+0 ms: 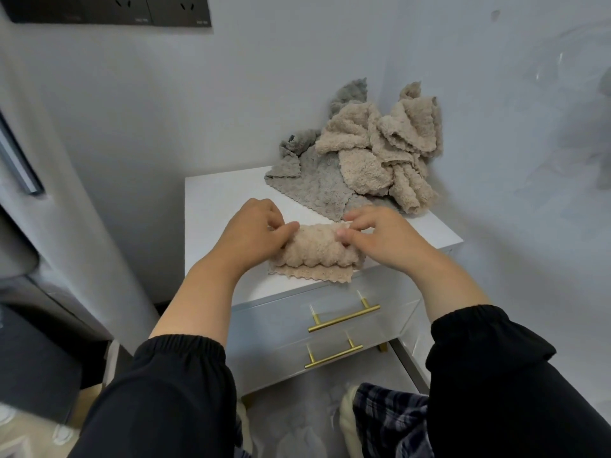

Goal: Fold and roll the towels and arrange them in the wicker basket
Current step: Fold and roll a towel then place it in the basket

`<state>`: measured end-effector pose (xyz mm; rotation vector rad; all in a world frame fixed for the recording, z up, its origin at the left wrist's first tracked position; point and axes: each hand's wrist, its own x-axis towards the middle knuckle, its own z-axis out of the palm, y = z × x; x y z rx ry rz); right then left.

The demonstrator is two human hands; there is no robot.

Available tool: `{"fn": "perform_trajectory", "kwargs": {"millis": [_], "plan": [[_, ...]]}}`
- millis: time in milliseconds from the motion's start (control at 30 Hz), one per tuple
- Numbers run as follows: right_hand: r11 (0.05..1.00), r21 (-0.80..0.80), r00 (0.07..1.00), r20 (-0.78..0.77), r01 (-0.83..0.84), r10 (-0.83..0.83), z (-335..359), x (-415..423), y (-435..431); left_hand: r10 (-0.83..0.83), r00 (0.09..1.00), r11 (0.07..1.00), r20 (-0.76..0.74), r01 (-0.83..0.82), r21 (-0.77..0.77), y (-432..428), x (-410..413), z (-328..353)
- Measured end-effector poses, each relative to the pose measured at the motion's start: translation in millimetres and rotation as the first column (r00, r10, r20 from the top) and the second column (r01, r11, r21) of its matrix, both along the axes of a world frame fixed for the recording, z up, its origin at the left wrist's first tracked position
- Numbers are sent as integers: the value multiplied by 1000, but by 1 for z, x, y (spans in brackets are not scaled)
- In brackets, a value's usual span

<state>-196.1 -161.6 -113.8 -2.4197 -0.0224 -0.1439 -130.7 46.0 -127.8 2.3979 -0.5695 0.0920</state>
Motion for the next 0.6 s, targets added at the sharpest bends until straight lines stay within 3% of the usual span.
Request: {"fn": "perform_trajectory", "kwargs": {"millis": [233,400,600], "plan": [[999,30,999,-35,35,-34,-1,-4,5,-25,1000,998,-5,25,65,-5,-2,-5],[1000,9,978,-208,6,-4,-14,1,-2,-31,977,993,-213,54,104,-1,-4,-7],[999,21,963,-265,-41,45,-14,3,-2,-7,967,987,-253,47,152,-4,-1,-9]]}}
